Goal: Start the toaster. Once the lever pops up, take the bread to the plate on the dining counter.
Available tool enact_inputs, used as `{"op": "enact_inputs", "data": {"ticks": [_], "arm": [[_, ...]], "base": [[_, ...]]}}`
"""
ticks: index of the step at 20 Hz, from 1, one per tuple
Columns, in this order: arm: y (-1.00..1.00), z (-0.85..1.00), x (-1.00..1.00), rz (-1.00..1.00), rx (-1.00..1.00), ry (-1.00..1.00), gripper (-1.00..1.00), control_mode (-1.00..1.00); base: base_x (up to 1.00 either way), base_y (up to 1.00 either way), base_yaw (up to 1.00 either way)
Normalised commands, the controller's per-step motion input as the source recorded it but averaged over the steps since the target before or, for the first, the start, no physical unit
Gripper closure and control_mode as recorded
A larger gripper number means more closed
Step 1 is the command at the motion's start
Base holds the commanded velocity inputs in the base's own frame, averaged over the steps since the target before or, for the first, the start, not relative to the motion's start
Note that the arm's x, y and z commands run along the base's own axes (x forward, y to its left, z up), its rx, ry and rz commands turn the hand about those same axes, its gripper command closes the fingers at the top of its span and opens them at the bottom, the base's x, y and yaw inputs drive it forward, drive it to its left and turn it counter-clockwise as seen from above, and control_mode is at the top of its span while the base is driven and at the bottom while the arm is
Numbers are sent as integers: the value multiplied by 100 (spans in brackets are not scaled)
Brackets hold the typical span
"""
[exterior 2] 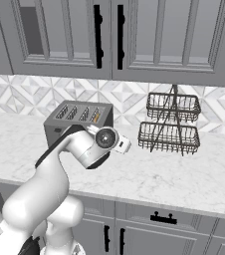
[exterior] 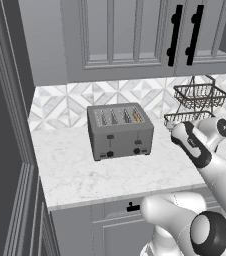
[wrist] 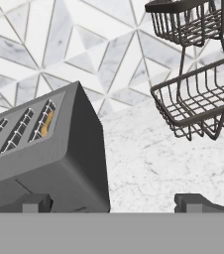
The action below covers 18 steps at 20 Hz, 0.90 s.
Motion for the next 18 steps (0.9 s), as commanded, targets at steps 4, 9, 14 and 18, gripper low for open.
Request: {"op": "enact_inputs", "data": {"ticks": [4, 9, 14, 18], "arm": [[0, 0, 0, 0, 0, 0, -100, -100], [0, 0, 0, 0, 0, 0, -100, -100], [0, 0, 0, 0, 0, 0, -100, -100], [0, 0, 0, 0, 0, 0, -100, -100]], "base": [[0, 0, 0], [0, 0, 0], [0, 0, 0], [0, 0, 0]]}}
